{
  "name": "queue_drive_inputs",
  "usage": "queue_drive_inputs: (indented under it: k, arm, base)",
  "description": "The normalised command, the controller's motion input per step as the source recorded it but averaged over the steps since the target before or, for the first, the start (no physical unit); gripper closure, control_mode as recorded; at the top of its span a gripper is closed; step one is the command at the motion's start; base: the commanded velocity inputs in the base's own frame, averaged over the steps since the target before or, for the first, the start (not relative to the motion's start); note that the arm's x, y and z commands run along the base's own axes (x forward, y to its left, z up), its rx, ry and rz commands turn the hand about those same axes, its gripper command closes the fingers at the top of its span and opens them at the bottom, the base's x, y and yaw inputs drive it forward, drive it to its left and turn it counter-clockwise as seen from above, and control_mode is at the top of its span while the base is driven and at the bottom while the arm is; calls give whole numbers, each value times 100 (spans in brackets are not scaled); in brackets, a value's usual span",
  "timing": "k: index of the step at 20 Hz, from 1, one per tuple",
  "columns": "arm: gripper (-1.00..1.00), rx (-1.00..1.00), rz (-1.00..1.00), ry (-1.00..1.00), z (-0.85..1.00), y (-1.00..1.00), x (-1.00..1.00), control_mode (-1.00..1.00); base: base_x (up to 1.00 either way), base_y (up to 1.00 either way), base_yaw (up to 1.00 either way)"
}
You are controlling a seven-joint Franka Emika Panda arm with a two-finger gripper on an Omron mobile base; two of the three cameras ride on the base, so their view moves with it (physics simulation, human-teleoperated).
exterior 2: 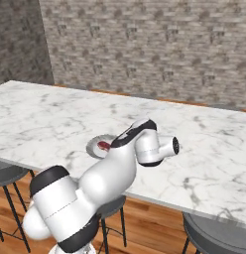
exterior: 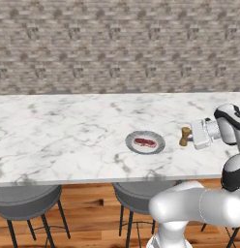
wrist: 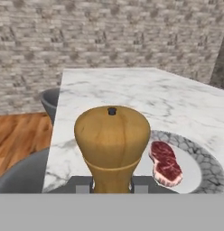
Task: Retrieve the shaker from the cabinet and place it next the steak on a plate on the dining table.
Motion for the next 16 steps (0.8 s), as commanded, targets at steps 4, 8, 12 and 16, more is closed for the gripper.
queue_drive_inputs:
  k: [4, 8, 12, 16]
  arm:
    - [100, 0, 0, 1, -12, 0, 20, -100]
    - [100, 0, 0, 1, -9, 0, 23, -100]
    - [100, 0, 0, 0, -12, 0, 13, -100]
    - [100, 0, 0, 0, -3, -2, 5, -100]
  base:
    - [0, 0, 0]
    - [0, 0, 0]
    - [0, 0, 0]
    - [0, 0, 0]
